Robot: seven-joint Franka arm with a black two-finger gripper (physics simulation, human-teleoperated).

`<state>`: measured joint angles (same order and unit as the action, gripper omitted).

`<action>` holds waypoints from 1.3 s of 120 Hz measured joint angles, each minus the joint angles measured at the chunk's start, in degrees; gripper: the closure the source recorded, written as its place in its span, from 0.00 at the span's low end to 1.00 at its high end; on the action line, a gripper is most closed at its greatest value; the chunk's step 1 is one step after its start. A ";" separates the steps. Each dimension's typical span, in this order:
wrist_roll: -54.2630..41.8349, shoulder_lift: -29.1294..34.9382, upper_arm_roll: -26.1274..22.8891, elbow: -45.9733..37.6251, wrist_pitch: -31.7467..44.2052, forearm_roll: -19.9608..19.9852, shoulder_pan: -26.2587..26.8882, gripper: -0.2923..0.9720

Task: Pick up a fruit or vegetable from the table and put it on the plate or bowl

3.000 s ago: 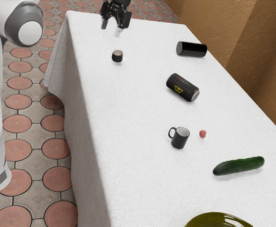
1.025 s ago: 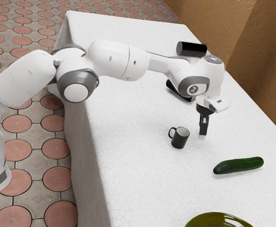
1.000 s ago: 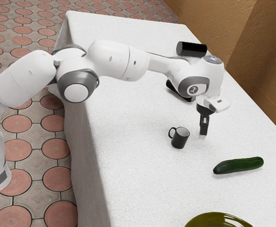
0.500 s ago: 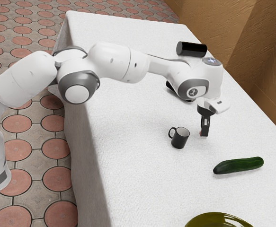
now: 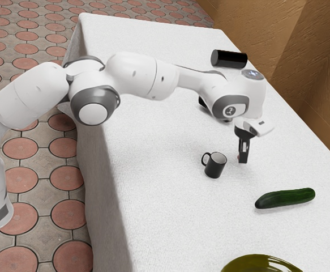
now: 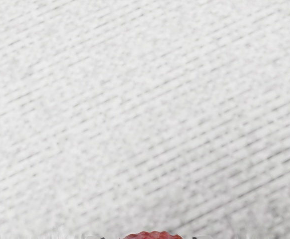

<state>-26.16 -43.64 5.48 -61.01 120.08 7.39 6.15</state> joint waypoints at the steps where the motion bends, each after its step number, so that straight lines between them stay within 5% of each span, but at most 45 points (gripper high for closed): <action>1: 0.03 0.02 0.05 0.06 -0.18 -0.03 0.00 0.62; 42: 0.66 5.62 0.98 5.45 -14.78 -2.01 0.83 0.64; 68: 0.93 10.23 1.09 8.21 -21.41 -3.89 7.66 0.64; 115: 2.33 12.45 0.75 8.17 -23.83 -5.31 25.47 0.64; 156: 3.65 11.86 -3.87 8.03 -21.83 -5.06 30.85 0.64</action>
<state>-22.51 -31.78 1.61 -52.98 98.25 2.33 36.99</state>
